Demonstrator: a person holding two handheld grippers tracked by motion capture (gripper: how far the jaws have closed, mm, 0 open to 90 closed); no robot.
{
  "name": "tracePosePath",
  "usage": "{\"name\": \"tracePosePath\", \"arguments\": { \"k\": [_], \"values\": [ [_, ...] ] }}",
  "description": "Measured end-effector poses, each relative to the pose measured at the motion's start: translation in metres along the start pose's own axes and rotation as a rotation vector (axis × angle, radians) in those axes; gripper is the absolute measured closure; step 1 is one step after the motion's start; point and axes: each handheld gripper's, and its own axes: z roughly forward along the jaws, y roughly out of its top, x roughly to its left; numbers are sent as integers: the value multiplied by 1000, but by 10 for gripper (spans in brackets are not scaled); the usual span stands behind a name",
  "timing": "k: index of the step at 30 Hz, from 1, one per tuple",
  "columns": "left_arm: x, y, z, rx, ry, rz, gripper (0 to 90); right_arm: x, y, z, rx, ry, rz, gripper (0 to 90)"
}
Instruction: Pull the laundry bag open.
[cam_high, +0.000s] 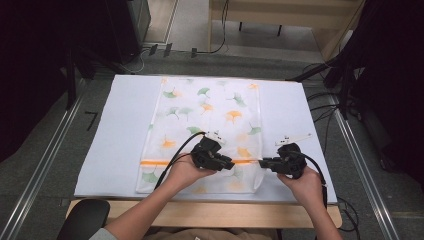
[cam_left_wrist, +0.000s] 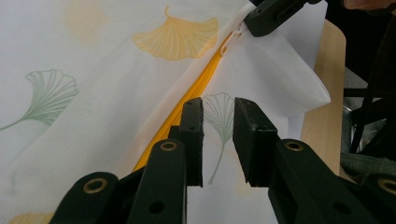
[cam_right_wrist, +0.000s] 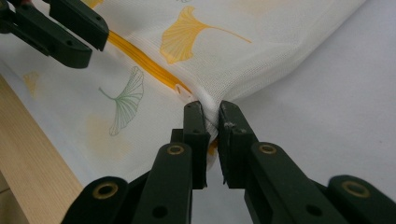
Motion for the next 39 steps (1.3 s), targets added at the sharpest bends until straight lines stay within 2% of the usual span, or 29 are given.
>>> {"name": "tracePosePath", "arguments": {
  "k": [6,16,29,34,39],
  "values": [
    [-7,7,14,3,-14,21,744,1,0,-1,0,1,-6,846],
    [-10,15,31,18,-14,18,713,3,1,-3,-18,13,-29,846],
    [-9,18,42,14,-5,27,687,8,2,-4,-17,35,-61,848],
    [-10,21,46,3,-18,32,678,9,2,-4,-16,39,-71,847],
    [-15,23,49,14,-29,36,691,9,3,-4,-17,41,-67,847]
  ]
}}
